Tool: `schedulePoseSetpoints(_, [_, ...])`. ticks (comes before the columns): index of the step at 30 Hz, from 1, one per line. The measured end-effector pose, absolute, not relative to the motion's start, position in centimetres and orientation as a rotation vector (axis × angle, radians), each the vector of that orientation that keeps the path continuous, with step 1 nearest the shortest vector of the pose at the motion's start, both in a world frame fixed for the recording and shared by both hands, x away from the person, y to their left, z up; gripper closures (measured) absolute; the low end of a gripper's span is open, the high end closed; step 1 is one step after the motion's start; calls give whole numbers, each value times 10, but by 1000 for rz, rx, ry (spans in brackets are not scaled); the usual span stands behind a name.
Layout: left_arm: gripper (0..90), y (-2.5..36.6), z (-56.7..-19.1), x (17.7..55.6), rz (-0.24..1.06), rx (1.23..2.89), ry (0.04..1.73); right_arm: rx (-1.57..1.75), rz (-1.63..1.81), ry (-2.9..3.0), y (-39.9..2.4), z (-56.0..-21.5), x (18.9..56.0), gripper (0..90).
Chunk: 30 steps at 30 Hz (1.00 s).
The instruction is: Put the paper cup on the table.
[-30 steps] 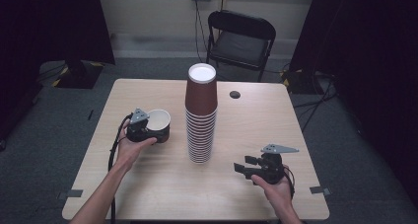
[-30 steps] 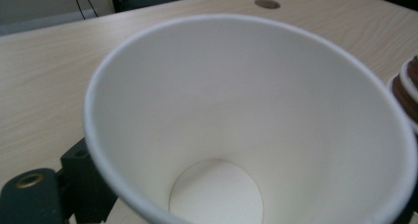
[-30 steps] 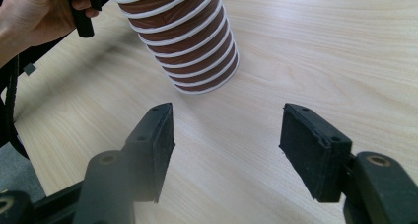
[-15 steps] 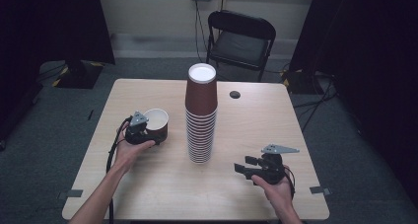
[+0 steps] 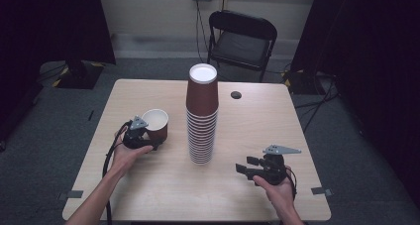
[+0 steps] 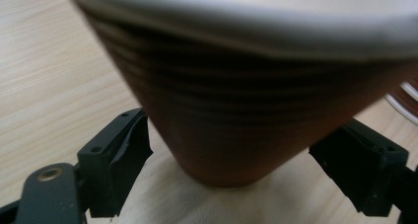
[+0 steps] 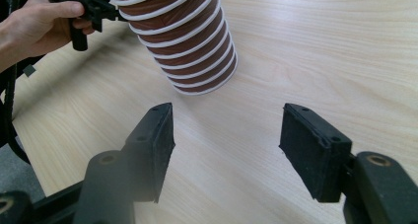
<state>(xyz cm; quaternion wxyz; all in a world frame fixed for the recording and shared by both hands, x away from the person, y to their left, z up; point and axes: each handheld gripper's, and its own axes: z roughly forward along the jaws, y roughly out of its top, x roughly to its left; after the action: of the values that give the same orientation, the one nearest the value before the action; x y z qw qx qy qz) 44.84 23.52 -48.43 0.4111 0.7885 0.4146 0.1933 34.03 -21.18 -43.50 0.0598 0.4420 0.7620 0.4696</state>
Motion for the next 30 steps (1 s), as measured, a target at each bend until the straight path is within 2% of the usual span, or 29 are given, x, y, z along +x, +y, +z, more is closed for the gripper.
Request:
schedulePoseSetpoints(16, [163,261,-465,421,467,1914,1108,1360,1405,2270,-217,-435,342,361])
schedulePoseSetpoints(19, [190,266,-458,409,454,1876,1149,1363,1397,2260,-219,-435,342,361])
schedulePoseSetpoints(30, [200,263,-441,367,371,1905,1130,1383,1377,2237,-225,-435,344,358])
